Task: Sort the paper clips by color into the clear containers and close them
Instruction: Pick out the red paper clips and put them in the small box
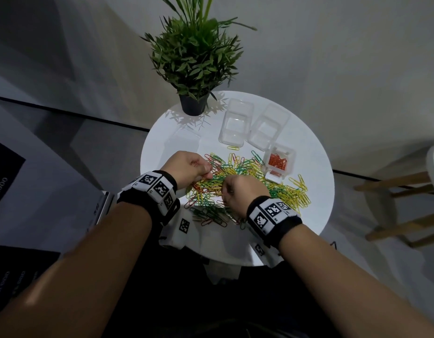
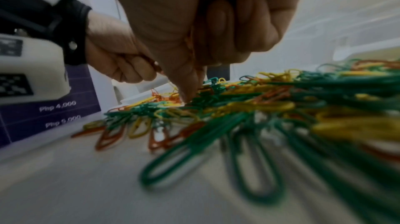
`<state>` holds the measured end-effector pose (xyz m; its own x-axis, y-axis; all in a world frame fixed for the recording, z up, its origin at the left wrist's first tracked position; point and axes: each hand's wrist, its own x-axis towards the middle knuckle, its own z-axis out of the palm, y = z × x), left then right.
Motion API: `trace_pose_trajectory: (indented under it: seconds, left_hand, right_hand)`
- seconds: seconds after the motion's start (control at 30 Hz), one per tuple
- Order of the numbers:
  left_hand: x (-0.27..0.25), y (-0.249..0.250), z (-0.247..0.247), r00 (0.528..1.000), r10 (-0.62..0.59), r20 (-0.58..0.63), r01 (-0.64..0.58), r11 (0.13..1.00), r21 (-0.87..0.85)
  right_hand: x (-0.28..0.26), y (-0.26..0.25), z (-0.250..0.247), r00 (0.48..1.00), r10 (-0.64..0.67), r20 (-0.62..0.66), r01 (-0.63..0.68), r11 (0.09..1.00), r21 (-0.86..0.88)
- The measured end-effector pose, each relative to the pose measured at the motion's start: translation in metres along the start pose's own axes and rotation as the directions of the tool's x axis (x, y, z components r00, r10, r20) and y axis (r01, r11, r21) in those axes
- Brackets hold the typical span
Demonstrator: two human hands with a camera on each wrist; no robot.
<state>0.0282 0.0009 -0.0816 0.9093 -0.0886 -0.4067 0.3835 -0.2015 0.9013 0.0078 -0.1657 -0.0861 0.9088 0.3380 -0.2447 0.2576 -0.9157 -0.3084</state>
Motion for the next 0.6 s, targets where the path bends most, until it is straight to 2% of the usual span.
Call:
trace_pose_trajectory:
  seconds: [0.1,0.2,0.3,0.43,0.5,0.6]
  left_hand:
    - [0.002,-0.004,-0.002,0.999,0.014,-0.033,-0.012,0.998,0.056]
    - [0.003,-0.006,-0.003,0.999,-0.003,-0.045,0.006,0.997,0.077]
    - [0.004,-0.004,0.0,1.0,-0.004,-0.022,0.006,0.996,0.088]
    - [0.002,-0.001,0.004,0.999,-0.041,0.018,0.04,0.999,0.033]
    - [0.001,0.001,0.003,0.998,-0.035,0.043,0.033,0.999,0.043]
    - [-0.001,0.002,0.003,0.998,-0.021,0.058,0.016,0.996,0.083]
  right_hand:
    - [-0.008,0.01,-0.003,0.993,0.119,-0.013,-0.114,0.974,0.196]
    - [-0.015,0.022,-0.009,0.964,0.267,0.005,-0.24,0.857,0.456]
    - [-0.018,0.031,-0.015,0.944,0.328,0.02,-0.281,0.773,0.569]
    - [-0.021,0.036,-0.018,0.955,0.284,0.083,-0.256,0.651,0.715]
    - [-0.02,0.039,-0.014,0.965,0.238,0.108,-0.239,0.637,0.733]
    - [-0.018,0.034,-0.013,0.959,0.236,0.155,-0.273,0.639,0.719]
